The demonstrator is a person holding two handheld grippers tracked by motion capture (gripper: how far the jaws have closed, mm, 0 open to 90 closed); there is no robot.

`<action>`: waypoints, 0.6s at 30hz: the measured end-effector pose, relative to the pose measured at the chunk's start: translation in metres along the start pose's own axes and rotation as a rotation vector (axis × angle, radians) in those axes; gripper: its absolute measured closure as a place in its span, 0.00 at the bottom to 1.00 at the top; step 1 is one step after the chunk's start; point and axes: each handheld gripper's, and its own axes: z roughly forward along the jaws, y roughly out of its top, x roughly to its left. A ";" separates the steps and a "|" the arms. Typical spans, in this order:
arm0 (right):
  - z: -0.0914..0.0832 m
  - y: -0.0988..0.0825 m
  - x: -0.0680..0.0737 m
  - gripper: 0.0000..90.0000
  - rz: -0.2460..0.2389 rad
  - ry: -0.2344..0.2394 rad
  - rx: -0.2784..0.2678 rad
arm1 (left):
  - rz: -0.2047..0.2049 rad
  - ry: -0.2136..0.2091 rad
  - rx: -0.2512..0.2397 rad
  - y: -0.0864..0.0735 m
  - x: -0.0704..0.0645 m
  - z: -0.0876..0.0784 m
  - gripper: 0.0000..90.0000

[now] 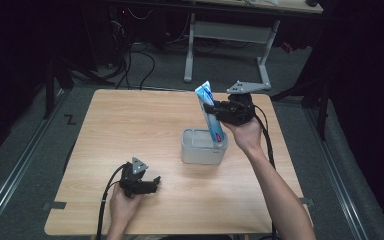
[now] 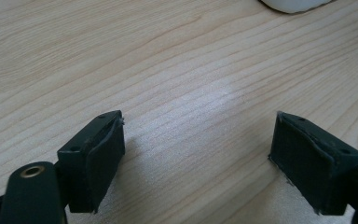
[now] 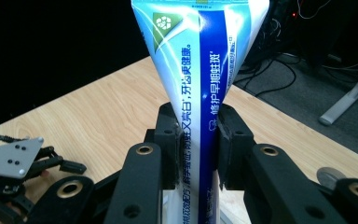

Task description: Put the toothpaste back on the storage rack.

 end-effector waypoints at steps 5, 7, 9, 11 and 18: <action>0.009 -0.001 -0.001 0.81 0.005 0.000 -0.006 | 0.000 0.000 0.000 0.000 0.000 0.000 0.20; 0.013 -0.002 -0.001 0.81 0.007 0.000 -0.003 | 0.003 0.000 0.002 0.000 0.000 0.000 0.20; 0.016 -0.002 0.000 0.81 0.008 0.000 -0.006 | 0.002 0.000 0.002 0.000 0.000 0.000 0.20; 0.018 -0.002 0.001 0.81 0.007 0.005 -0.010 | 0.003 -0.002 0.004 0.000 0.000 0.000 0.20; 0.026 -0.002 0.002 0.81 -0.002 0.001 -0.004 | 0.003 -0.001 0.003 0.000 0.000 0.000 0.20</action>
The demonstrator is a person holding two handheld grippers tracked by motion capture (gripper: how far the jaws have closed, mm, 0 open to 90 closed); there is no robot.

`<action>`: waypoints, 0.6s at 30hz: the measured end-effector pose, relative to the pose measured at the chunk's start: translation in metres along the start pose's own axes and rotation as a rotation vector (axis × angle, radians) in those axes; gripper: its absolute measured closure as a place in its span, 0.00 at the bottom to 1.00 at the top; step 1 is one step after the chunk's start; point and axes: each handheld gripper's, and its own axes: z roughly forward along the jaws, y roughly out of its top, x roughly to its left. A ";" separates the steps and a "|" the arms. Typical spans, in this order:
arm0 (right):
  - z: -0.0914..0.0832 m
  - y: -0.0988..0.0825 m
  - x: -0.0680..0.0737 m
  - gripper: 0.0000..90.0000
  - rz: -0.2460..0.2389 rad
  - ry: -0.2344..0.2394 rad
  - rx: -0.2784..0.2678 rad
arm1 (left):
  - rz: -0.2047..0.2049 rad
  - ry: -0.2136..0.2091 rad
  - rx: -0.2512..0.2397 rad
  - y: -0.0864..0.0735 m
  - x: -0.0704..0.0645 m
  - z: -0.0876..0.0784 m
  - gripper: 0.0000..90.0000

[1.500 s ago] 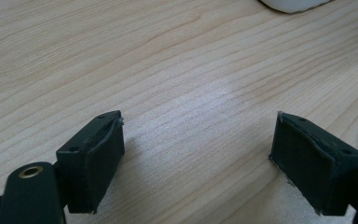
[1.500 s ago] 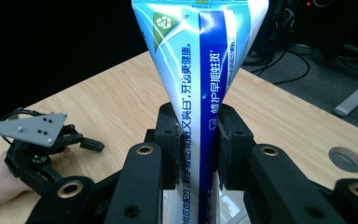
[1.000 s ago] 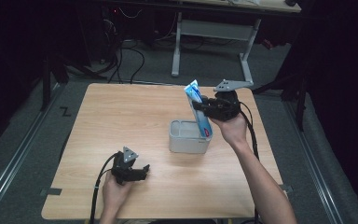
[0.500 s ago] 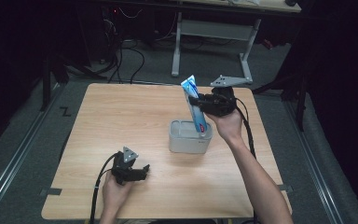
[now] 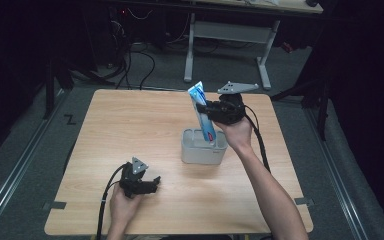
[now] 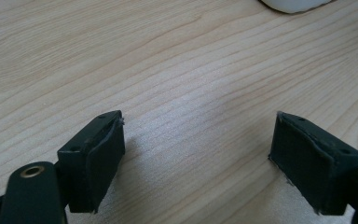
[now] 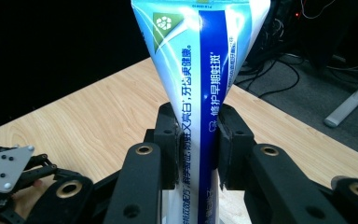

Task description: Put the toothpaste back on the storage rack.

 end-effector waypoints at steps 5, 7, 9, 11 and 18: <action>0.005 -0.003 0.001 0.81 -0.008 -0.011 0.009 | -0.001 -0.001 0.000 0.000 0.000 0.000 0.20; 0.007 -0.004 0.001 0.81 -0.010 -0.014 0.013 | 0.000 0.000 0.000 0.000 0.000 0.000 0.20; 0.009 -0.006 0.001 0.81 -0.011 -0.014 0.021 | 0.000 -0.001 0.000 0.000 0.000 0.000 0.20; 0.010 -0.007 0.000 0.81 -0.008 -0.016 0.029 | 0.000 -0.001 0.001 0.000 0.000 0.000 0.20; 0.014 -0.012 0.000 0.81 -0.016 -0.023 0.047 | -0.001 -0.001 0.001 0.000 0.000 0.000 0.20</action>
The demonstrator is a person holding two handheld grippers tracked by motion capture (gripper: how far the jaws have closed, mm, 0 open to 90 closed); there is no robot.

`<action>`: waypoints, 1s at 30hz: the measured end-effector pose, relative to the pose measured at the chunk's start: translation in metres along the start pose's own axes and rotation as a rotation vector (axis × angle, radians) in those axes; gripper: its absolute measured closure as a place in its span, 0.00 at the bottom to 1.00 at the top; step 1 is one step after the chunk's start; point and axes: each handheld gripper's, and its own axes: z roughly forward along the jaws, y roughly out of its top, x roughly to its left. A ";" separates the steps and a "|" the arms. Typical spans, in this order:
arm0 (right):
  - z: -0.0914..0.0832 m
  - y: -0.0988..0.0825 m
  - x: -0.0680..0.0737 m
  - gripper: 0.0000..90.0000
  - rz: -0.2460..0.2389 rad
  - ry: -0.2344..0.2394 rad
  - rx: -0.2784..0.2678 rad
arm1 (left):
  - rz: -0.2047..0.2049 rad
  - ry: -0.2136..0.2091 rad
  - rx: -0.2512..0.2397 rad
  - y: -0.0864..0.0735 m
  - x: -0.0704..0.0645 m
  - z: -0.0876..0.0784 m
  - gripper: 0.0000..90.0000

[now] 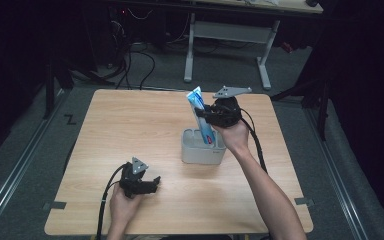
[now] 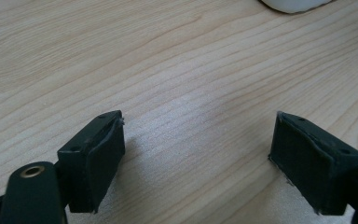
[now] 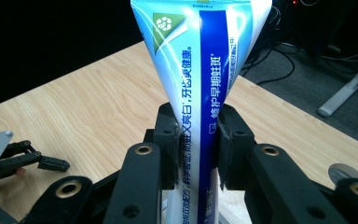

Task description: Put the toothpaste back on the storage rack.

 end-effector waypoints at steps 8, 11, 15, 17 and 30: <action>0.004 -0.003 0.003 0.81 -0.022 -0.007 0.017 | -0.002 0.000 -0.002 0.000 0.000 0.000 0.20; 0.004 -0.005 0.004 0.81 -0.022 -0.002 0.022 | -0.003 0.001 -0.004 0.000 0.000 0.000 0.20; 0.005 -0.008 0.003 0.81 -0.021 -0.005 0.031 | -0.004 0.001 -0.004 0.000 0.000 0.000 0.20; 0.005 -0.010 0.003 0.81 -0.029 -0.008 0.038 | -0.002 0.002 -0.004 0.000 0.000 0.000 0.20; 0.009 -0.023 -0.002 0.81 -0.016 -0.014 0.073 | -0.003 0.000 -0.003 0.000 0.000 0.000 0.20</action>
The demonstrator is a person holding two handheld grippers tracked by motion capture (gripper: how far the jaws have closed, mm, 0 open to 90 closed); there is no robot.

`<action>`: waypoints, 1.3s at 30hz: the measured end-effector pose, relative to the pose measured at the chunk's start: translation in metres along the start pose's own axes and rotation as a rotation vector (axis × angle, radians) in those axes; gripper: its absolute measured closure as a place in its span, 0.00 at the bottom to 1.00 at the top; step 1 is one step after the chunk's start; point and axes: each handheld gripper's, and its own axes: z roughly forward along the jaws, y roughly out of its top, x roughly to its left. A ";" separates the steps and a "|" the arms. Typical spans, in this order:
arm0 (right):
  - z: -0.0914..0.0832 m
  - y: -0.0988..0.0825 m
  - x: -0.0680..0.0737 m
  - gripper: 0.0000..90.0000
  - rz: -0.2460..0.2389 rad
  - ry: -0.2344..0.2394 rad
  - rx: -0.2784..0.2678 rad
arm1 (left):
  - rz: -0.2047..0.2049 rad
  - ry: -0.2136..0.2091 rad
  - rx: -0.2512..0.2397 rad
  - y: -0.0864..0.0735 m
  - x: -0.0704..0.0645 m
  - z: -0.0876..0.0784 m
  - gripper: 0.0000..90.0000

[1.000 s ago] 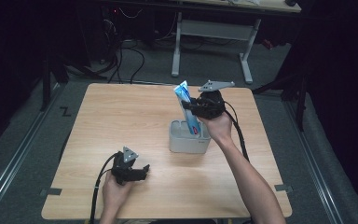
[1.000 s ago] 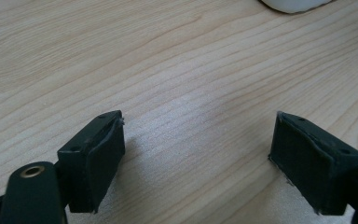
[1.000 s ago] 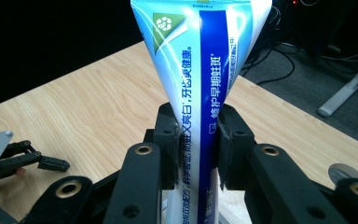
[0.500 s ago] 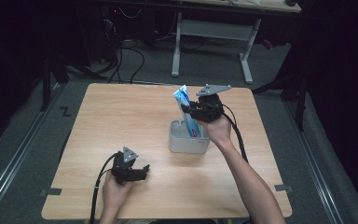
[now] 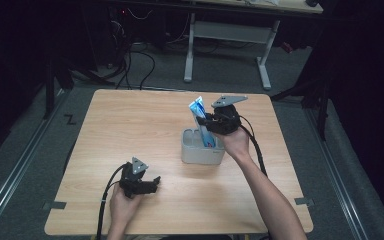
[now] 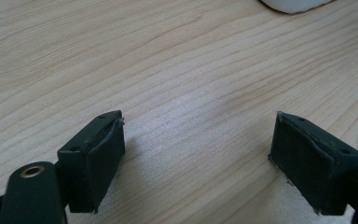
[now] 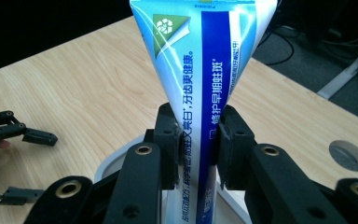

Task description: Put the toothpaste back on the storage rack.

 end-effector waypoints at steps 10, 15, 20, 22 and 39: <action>0.003 -0.008 0.001 0.80 -0.018 -0.011 0.018 | 0.000 0.001 -0.001 0.000 0.000 0.000 0.20; 0.005 -0.009 0.002 0.80 -0.024 -0.006 0.026 | 0.000 0.001 -0.001 0.000 0.000 0.000 0.20; 0.008 -0.011 0.002 0.80 -0.020 0.000 0.043 | 0.000 0.001 -0.001 0.000 0.000 0.000 0.20; 0.010 -0.013 0.001 0.80 -0.015 0.002 0.051 | 0.000 0.001 -0.001 0.000 0.000 0.000 0.20; 0.019 -0.025 0.000 0.80 0.001 0.016 0.084 | -0.002 0.001 -0.002 0.000 0.000 0.000 0.20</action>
